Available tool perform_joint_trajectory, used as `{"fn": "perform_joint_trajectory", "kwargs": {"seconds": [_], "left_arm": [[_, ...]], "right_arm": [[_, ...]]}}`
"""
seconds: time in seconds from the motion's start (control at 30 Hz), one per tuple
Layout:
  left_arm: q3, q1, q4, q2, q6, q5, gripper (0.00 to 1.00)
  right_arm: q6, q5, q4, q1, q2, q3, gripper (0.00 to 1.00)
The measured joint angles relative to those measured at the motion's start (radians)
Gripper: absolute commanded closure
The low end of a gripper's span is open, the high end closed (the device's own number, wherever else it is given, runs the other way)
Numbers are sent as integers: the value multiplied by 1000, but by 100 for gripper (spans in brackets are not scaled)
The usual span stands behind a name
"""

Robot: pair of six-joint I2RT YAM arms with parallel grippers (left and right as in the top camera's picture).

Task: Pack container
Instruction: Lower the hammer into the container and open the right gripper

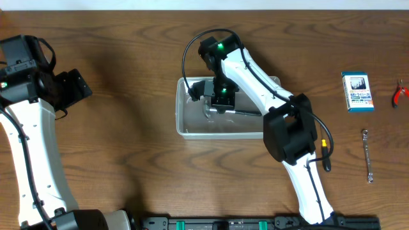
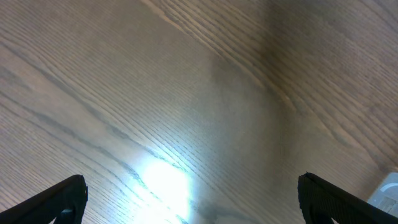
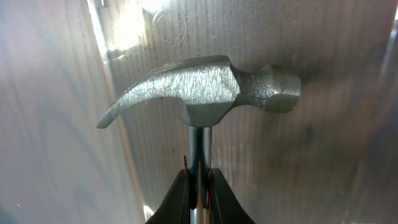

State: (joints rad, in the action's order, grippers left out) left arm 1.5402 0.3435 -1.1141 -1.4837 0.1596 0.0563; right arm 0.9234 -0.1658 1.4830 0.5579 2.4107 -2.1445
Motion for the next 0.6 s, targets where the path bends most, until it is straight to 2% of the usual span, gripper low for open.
{"fn": "perform_joint_trajectory", "kwargs": {"seconds": [0.1,0.2,0.37,0.53,0.6], "left_arm": [[0,0,0,0,0,0,2],[0,0,0,0,0,0,2],[0,0,0,0,0,0,2],[0,0,0,0,0,0,2],[0,0,0,0,0,0,2]], "right_arm": [[-3,-2,0,0,18,0,98],[-4,-3,0,0,29,1,91],[-16,-3,0,0,31,1,86],[-31,-8,0,0,31,1,61],[-31,-11,0,0,31,1,59]]}}
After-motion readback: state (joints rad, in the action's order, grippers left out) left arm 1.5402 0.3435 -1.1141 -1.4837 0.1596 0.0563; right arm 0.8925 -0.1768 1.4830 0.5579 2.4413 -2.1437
